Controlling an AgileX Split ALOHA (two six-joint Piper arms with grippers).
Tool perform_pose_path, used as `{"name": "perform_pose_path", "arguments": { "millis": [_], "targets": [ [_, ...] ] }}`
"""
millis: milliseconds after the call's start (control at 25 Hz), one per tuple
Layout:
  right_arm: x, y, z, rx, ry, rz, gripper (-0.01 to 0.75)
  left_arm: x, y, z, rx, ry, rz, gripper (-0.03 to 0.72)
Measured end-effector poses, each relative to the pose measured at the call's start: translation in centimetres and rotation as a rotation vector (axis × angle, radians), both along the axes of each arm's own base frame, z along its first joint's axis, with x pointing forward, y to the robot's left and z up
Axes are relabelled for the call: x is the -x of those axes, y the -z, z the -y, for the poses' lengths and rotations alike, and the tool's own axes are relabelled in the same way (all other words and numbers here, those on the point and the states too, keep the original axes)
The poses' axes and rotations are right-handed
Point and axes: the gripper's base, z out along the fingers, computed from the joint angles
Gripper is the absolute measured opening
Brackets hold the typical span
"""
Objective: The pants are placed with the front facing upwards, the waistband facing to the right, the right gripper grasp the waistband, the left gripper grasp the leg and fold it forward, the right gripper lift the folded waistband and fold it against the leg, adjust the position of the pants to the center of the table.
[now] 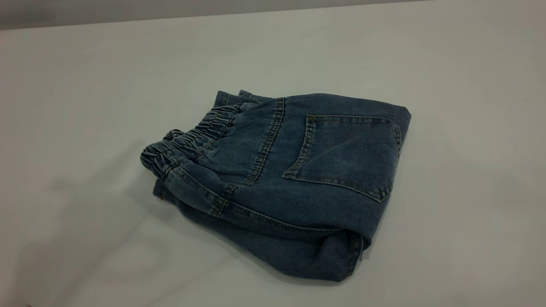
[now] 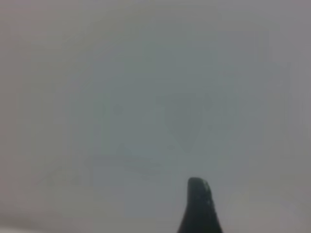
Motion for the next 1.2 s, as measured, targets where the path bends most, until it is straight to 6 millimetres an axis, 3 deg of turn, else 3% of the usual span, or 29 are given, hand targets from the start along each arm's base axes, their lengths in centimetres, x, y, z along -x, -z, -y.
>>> {"name": "perform_pose_path", "arguments": {
  "millis": [160, 480, 640, 800, 1000, 1200],
  "targets": [
    [1.7, 4.8, 0.3, 0.014, 0.006, -0.087, 0.435, 0.0, 0.0, 0.0, -0.003, -0.001, -0.001, 0.272],
    [3.6, 16.6, 0.7, 0.067, 0.024, -0.21, 0.426, 0.5, -0.2, -0.2, -0.021, 0.009, 0.021, 0.272],
    [4.2, 22.8, 0.6, 0.046, 0.018, -0.295, 0.426, 1.1, 0.8, -0.6, -0.032, 0.007, 0.003, 0.272],
    [4.3, 27.4, 0.7, 0.036, 0.024, -0.327, 0.426, 1.7, 1.8, -1.0, -0.041, -0.003, -0.012, 0.272],
    [3.1, 31.3, 0.6, 0.032, 0.031, -0.398, 0.426, 2.6, 2.5, -1.6, -0.042, -0.009, -0.015, 0.272],
    [3.0, 31.8, 0.6, 0.032, 0.032, -0.416, 0.426, 2.8, 2.6, -1.7, -0.04, -0.009, -0.014, 0.272]
  ]
}}
